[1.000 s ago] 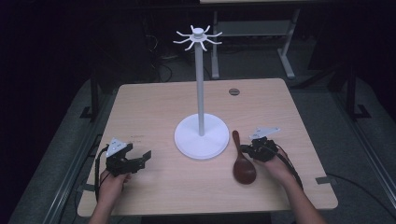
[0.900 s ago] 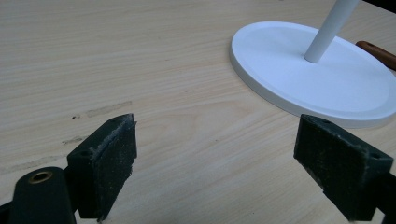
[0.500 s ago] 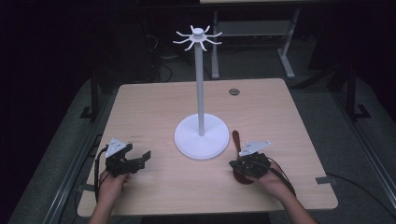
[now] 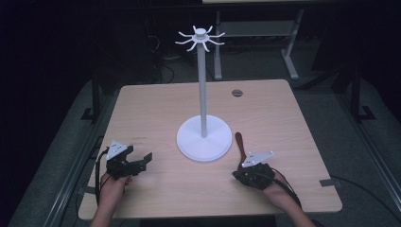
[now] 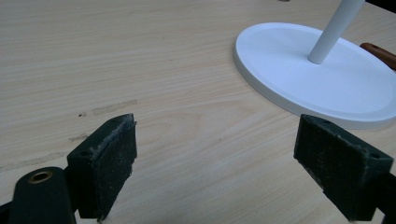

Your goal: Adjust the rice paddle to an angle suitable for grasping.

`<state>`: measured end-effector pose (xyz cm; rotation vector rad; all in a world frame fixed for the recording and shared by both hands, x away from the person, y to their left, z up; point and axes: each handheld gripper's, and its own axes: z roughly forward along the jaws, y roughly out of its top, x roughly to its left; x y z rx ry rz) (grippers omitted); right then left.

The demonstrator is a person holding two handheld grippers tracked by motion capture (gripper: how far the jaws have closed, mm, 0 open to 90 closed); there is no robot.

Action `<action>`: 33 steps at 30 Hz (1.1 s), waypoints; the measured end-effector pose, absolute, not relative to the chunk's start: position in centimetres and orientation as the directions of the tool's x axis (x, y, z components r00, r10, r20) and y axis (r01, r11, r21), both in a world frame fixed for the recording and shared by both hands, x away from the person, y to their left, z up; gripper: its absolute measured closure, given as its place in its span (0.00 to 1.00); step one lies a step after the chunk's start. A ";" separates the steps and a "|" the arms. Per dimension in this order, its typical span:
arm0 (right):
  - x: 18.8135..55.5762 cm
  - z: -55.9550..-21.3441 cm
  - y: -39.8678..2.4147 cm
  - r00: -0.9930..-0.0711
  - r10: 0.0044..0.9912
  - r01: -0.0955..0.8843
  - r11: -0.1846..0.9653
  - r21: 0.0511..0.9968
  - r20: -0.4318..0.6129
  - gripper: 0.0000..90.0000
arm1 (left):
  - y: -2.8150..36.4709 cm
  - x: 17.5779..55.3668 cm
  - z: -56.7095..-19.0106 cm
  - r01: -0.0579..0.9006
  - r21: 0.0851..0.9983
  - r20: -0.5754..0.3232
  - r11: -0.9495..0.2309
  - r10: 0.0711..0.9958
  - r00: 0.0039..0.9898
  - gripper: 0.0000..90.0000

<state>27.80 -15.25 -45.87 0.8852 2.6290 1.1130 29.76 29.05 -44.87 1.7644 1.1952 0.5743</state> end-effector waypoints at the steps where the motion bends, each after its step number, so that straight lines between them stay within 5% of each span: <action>1: 27.8 -45.9 -15.5 -0.812 0.577 0.466 0.547 0.696 0.090 0.99 | 29.1 29.8 -44.9 0.480 0.868 -0.102 -0.129 0.899 0.426 0.14; 33: 29.5 -46.0 -22.3 -0.707 0.705 0.540 0.483 0.689 0.059 1.00 | 29.3 29.7 -44.9 0.485 0.863 -0.092 -0.141 0.900 0.426 0.14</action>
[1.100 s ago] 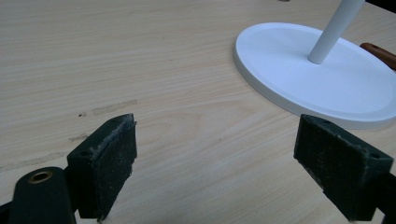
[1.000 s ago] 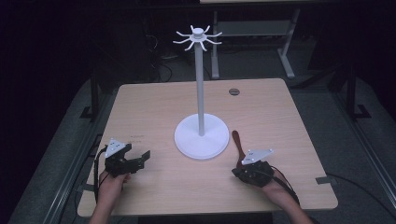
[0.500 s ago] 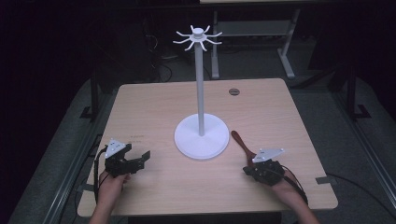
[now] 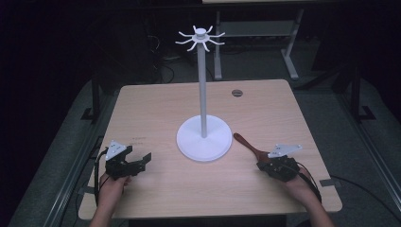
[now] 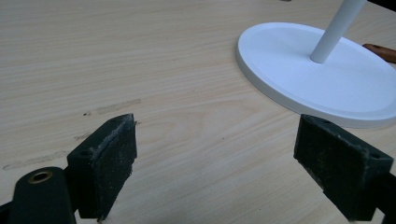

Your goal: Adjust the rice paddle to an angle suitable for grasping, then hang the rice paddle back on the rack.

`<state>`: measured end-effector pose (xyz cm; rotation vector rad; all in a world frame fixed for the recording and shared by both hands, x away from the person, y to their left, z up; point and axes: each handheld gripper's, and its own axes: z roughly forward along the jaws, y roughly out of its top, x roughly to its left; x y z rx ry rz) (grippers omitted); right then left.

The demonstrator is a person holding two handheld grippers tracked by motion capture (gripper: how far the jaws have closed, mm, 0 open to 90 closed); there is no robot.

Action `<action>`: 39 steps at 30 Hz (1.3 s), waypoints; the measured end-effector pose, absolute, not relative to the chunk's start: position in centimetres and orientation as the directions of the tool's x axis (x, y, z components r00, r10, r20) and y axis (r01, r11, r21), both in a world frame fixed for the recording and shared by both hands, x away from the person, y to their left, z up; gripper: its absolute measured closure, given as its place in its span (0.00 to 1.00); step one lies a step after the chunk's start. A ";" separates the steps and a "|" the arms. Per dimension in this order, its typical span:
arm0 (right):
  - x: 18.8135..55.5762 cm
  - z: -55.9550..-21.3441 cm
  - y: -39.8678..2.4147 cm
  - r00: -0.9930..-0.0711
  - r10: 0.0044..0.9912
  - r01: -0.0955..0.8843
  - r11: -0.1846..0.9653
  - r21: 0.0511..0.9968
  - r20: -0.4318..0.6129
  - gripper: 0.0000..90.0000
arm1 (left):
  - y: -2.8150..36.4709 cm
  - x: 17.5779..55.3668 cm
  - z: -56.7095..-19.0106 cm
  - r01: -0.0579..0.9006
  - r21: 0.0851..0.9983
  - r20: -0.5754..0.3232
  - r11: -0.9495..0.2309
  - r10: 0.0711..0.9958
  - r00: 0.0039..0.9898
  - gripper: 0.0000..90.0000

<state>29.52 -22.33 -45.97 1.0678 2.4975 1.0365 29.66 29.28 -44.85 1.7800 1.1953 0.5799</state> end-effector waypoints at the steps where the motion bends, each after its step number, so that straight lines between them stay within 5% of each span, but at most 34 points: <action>1: 29.6 -46.0 -22.5 -0.704 0.708 0.541 0.479 0.691 0.060 1.00 | 29.3 29.7 -44.9 0.482 0.865 -0.094 -0.137 0.900 0.426 0.14; 13: 29.8 -45.3 -23.2 -0.697 0.713 0.522 0.435 0.734 0.073 0.95 | 29.1 29.7 -44.9 0.484 0.864 -0.097 -0.138 0.898 0.430 0.14; 31: 31.1 -44.0 -22.6 -0.677 0.734 0.536 0.447 0.716 0.048 0.62 | 29.2 29.6 -44.9 0.491 0.861 -0.103 -0.131 0.902 0.420 0.14; 39: 32.4 -43.9 -22.0 -0.661 0.748 0.580 0.459 0.673 0.060 0.58 | 29.0 29.6 -44.9 0.490 0.863 -0.111 -0.126 0.897 0.427 0.14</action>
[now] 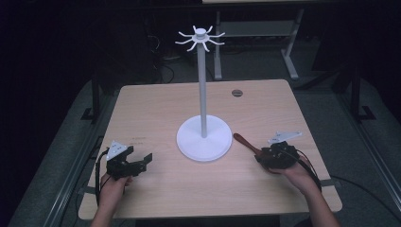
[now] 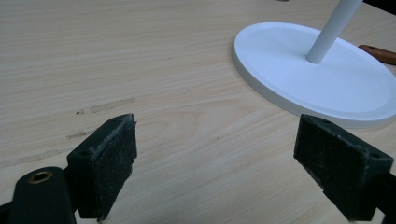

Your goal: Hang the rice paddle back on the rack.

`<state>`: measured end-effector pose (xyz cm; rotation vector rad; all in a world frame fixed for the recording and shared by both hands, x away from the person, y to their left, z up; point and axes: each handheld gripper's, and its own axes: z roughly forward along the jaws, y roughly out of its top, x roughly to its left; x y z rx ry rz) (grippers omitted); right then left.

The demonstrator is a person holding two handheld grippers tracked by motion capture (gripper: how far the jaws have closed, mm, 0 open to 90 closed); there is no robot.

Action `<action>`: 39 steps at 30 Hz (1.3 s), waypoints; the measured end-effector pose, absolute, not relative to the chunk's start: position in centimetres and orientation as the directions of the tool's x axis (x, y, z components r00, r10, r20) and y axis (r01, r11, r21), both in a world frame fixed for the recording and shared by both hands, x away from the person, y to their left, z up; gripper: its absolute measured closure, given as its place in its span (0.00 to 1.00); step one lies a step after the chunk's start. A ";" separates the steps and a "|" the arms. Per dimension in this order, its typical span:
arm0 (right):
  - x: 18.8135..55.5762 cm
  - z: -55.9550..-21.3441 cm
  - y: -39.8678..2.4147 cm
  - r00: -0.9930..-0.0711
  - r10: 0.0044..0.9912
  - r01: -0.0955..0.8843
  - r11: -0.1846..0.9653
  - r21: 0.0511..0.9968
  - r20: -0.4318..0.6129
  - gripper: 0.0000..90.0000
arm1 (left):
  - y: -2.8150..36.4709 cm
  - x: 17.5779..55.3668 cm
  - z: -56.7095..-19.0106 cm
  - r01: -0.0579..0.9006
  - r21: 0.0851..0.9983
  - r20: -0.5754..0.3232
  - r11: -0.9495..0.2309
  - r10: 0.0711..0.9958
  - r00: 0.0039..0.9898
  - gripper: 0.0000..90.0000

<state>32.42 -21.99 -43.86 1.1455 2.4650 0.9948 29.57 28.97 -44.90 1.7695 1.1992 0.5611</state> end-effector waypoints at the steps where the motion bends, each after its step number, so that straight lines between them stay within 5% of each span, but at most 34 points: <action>1: 32.6 -43.9 -21.9 -0.659 0.750 0.590 0.463 0.661 0.062 0.58 | 29.0 29.6 -44.9 0.490 0.862 -0.109 -0.128 0.898 0.427 0.14; 39: 40.6 -42.7 -17.8 -0.712 0.701 0.669 0.653 0.355 0.052 0.64 | 28.1 29.7 -45.0 0.483 0.860 -0.093 -0.162 0.882 0.461 0.14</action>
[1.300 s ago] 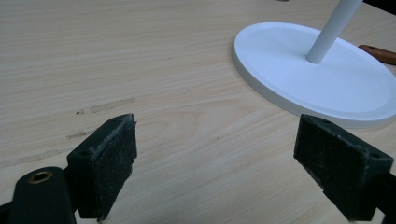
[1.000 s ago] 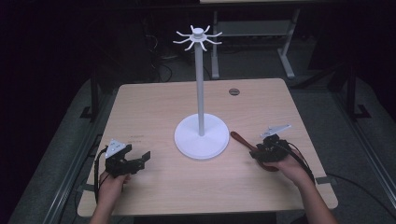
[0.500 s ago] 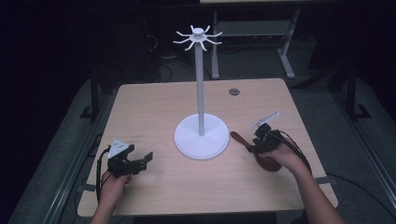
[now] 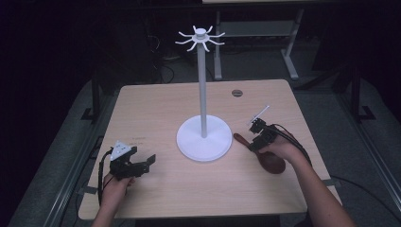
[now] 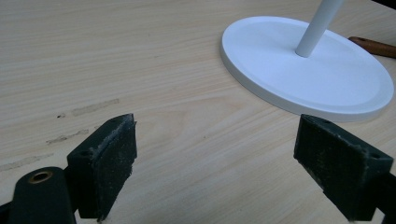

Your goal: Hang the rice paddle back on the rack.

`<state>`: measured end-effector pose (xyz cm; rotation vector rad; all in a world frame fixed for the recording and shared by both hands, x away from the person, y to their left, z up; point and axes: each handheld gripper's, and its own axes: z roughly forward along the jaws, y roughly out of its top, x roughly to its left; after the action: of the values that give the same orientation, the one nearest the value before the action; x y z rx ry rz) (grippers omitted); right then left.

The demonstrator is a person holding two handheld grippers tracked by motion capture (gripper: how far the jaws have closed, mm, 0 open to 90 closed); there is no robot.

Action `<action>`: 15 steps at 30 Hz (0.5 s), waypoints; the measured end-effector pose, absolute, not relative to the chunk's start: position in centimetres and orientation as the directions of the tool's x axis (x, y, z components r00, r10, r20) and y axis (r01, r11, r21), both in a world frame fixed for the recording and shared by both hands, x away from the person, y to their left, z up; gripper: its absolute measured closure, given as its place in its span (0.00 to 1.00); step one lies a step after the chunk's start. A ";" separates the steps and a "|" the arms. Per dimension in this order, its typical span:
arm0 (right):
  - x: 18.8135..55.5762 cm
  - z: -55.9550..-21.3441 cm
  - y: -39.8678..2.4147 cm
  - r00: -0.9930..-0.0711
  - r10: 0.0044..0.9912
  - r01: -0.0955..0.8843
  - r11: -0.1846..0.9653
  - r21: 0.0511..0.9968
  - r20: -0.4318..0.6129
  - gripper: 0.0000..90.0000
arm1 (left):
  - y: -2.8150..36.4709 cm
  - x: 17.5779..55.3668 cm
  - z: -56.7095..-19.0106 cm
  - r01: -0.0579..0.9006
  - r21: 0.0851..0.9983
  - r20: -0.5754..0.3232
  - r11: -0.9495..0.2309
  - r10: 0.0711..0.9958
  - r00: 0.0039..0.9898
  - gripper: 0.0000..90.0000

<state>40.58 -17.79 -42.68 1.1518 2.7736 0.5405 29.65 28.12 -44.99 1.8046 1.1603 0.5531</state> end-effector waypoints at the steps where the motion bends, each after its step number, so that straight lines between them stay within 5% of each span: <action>1: 40.8 -42.7 -17.7 -0.712 0.700 0.672 0.656 0.343 0.055 0.65 | 28.1 29.6 -45.0 0.485 0.859 -0.093 -0.163 0.882 0.461 0.14; 15: 42.4 -43.6 -16.5 -0.724 0.687 0.680 0.698 0.225 0.061 0.76 | 28.1 29.7 -45.0 0.491 0.857 -0.103 -0.157 0.881 0.462 0.14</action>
<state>42.37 -16.49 -43.63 1.1552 2.8689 0.3621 29.66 28.08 -45.03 1.8039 1.1645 0.5397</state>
